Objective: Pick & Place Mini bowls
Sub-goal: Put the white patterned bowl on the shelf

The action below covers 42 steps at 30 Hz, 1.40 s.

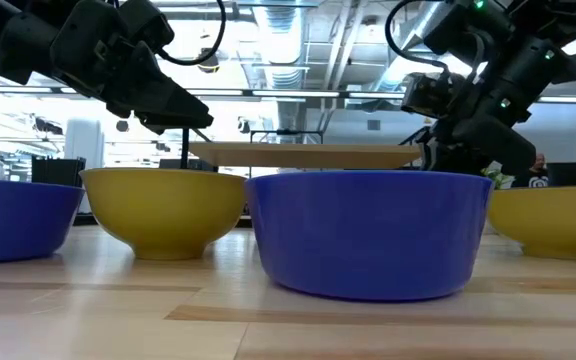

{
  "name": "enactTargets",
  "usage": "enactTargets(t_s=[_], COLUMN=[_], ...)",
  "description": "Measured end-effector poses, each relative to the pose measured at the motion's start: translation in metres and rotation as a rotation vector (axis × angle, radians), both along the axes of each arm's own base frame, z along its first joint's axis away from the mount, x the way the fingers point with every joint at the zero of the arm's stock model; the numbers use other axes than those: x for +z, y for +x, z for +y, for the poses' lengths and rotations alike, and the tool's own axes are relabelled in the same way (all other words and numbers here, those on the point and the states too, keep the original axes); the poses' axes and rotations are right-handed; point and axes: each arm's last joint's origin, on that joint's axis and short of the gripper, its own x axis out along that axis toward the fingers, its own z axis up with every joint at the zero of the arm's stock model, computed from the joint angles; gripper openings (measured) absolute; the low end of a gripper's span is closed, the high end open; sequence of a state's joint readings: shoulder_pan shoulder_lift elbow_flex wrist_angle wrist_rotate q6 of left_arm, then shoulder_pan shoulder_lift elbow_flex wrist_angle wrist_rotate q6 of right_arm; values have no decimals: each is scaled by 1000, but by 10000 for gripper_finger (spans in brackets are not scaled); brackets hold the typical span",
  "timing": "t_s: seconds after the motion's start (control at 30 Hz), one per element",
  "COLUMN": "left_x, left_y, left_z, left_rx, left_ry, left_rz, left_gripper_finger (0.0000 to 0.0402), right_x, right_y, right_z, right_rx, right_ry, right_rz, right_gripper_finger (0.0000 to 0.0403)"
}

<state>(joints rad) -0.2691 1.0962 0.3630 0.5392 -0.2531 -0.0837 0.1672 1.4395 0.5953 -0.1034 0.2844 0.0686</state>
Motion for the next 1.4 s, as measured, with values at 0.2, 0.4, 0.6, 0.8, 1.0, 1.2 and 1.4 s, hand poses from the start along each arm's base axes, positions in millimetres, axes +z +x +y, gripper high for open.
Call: enactTargets(t_s=[0.2,0.4,0.6,0.8,1.0,1.2,1.4], left_x=[0,0,0,0,0,0,0], left_y=[0,0,0,0,0,0,0], left_z=[0,0,0,0,0,0,0], left_rx=[0,0,0,0,0,0,0], left_ry=[0,0,0,0,0,-1,-1], left_rz=[0,0,0,0,0,0,0], left_gripper_finger=[158,158,158,158,158,158,158], right_x=[0,0,4,16,28,46,76], right_y=[0,-1,1,5,7,12,18], right_z=[-3,-3,-2,13,27,37,38], right_rx=[-11,9,16,39,57,77,112], right_ry=[-13,-35,-48,-86,-155,-201,-242], right_rz=[11,21,38,65,53,60,116], right_gripper_finger=[14,6,4,1,1,1,0])
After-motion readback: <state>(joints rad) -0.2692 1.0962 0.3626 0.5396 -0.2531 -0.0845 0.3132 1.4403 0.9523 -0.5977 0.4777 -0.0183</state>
